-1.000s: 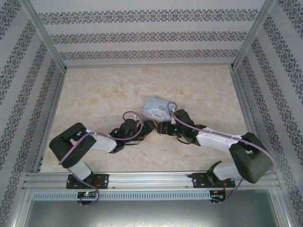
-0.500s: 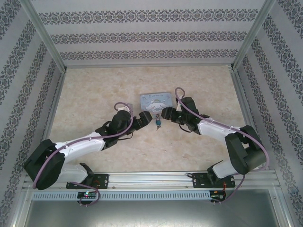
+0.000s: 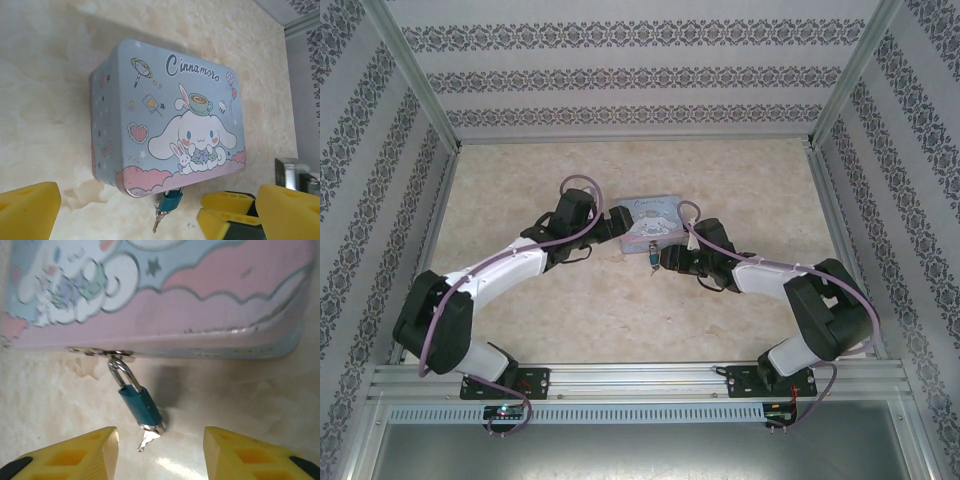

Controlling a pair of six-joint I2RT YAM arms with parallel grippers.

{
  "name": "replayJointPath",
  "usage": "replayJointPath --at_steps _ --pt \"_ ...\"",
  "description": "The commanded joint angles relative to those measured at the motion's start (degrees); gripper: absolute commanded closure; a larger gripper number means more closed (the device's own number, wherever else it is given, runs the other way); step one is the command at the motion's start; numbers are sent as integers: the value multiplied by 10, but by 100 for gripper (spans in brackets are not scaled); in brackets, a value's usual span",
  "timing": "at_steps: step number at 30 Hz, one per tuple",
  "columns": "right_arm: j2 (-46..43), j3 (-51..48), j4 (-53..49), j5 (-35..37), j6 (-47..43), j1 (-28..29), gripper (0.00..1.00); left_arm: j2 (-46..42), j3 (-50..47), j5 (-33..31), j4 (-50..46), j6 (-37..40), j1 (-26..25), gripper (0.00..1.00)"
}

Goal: Unlock the padlock with the key

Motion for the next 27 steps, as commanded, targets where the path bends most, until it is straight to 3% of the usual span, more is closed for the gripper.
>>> replayJointPath --at_steps 1,17,21,27 --pt "28 23 20 -12 -21 13 52 23 24 25 -44 36 13 0" --pt "101 56 38 -4 -9 35 58 56 34 54 -19 27 30 0" --pt "106 58 38 -3 -9 34 67 59 34 58 -14 26 30 0" --pt "95 41 35 -2 -9 26 90 62 42 59 -20 37 31 0"
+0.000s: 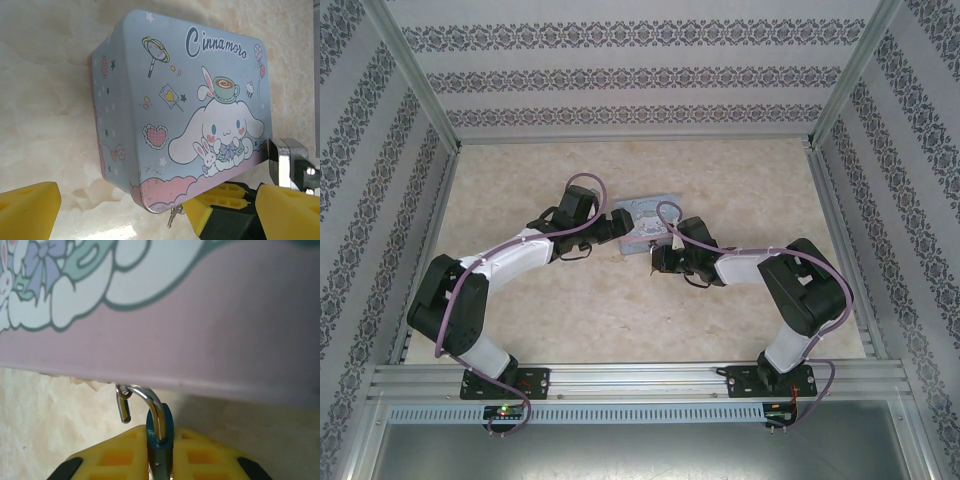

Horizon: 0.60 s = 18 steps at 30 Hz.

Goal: Unlock the padlock with the key

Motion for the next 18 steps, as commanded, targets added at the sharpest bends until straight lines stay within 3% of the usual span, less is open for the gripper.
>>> replayJointPath --at_steps 1,5,18 --pt "-3 -13 -4 0 0 -9 93 7 26 2 -7 23 7 0" --pt "-18 -29 -6 -3 -1 -20 100 13 44 -15 -37 46 7 0" --pt "-29 -46 8 -18 13 -41 100 101 160 -177 -184 165 -62 0"
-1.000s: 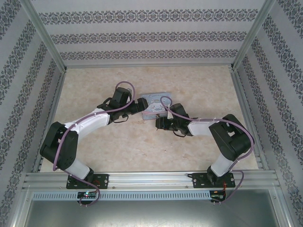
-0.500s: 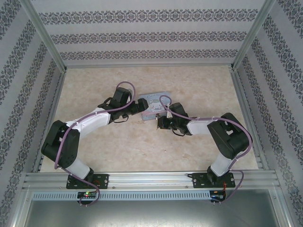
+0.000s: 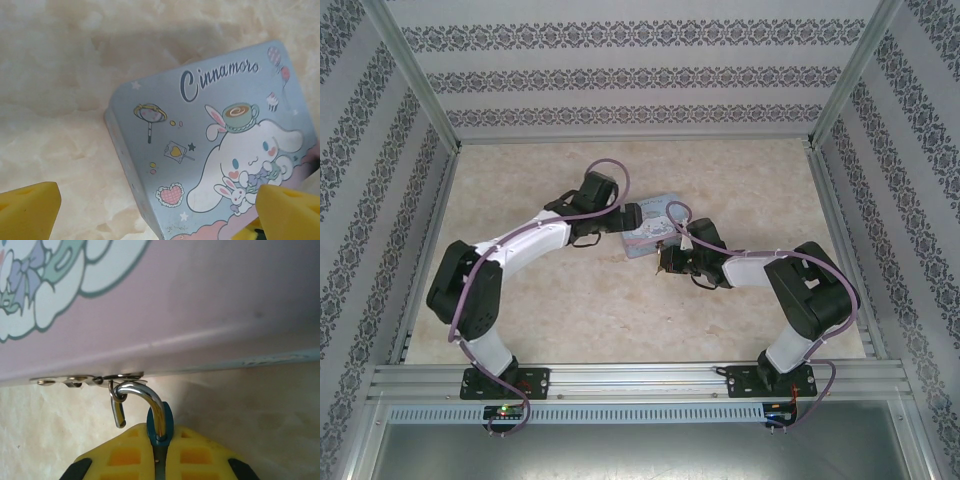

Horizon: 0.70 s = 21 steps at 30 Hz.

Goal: Unlock the padlock with the key

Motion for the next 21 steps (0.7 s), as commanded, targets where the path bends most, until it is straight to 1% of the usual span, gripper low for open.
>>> replayJointPath --at_steps 1,8,15,21 --pt "-8 -16 -2 -8 17 -9 100 23 14 -65 -58 44 -19 0" --pt "-7 -33 28 -20 43 -16 100 52 16 -94 -57 49 -39 0" --pt "4 -61 76 -26 81 -25 100 65 1 -96 -48 38 -56 0" --pt "26 -89 158 -37 141 -33 100 66 -20 -96 -32 17 -71 0"
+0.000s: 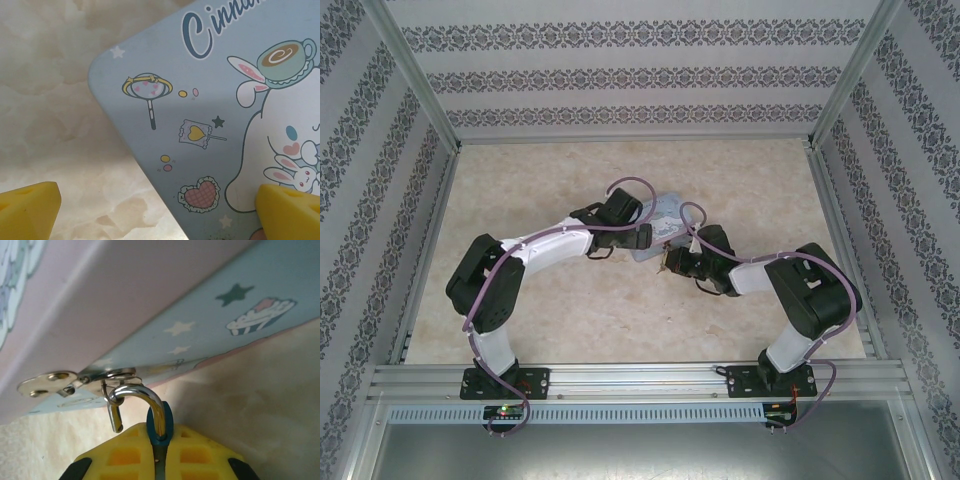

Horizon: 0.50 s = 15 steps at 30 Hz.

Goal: Unlock the padlock with the key

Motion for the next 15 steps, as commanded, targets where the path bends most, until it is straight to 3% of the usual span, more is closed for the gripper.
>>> replayJointPath --at_steps 1,15 --pt "27 -25 48 -7 56 -6 100 18 -25 -16 -15 -11 -11 0" --pt "53 -44 119 -3 108 -25 100 20 -45 -8 -4 -21 -17 0"
